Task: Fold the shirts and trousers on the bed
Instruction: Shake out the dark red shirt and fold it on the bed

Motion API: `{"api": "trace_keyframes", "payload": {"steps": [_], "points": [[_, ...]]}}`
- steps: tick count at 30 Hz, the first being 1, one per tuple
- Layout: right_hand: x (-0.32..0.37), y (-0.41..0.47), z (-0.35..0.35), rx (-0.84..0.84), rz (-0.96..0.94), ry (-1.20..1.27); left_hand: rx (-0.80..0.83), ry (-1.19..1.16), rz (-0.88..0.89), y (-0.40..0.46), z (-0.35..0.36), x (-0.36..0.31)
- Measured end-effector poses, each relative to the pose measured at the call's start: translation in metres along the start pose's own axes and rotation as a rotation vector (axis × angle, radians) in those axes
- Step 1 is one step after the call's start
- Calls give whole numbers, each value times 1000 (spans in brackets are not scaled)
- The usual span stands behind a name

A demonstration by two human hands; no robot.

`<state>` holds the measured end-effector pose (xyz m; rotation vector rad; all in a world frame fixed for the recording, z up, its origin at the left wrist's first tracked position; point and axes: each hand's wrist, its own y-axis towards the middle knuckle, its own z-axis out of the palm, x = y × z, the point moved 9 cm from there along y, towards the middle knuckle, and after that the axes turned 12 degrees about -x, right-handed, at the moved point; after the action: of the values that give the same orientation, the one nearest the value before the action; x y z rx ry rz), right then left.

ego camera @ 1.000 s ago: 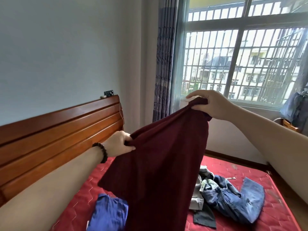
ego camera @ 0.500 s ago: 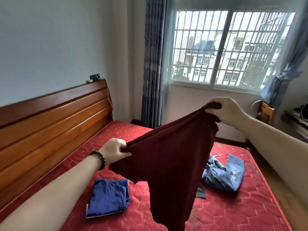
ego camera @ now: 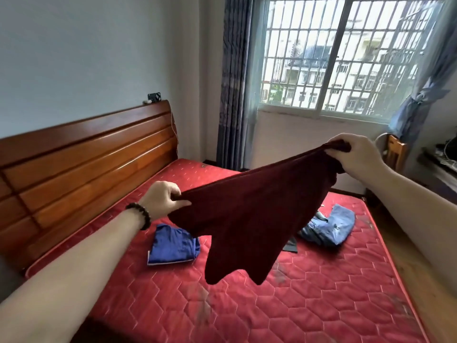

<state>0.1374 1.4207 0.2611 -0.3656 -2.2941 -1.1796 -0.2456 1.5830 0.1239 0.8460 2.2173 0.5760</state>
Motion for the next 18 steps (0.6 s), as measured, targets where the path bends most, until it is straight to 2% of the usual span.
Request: {"api": "trace_keyframes", "payload": {"steps": [2,4,6,9,11,14,18], "points": [[3,-24,-18,-15,15,24,-50,-6,-23,-21,-19,-8],[5,-47,-34,-24,86,152,-79,-5,-42,-41,-38,-19],[8,-65,-47,-22,151,264,-89,-56,-138,-64,-49,-24],[10,-82,-63,6,196,326,-88,-287,-388,-96,-55,-21],[10,-87,-72,27,224,364,-64,-521,-536,-113,-57,-21],[7,-88,-81,71,287,432,115,-920,-764,-134,-43,-26],[-12,-92,-81,145,414,477,184,-994,-858,-141,-31,-36]]}}
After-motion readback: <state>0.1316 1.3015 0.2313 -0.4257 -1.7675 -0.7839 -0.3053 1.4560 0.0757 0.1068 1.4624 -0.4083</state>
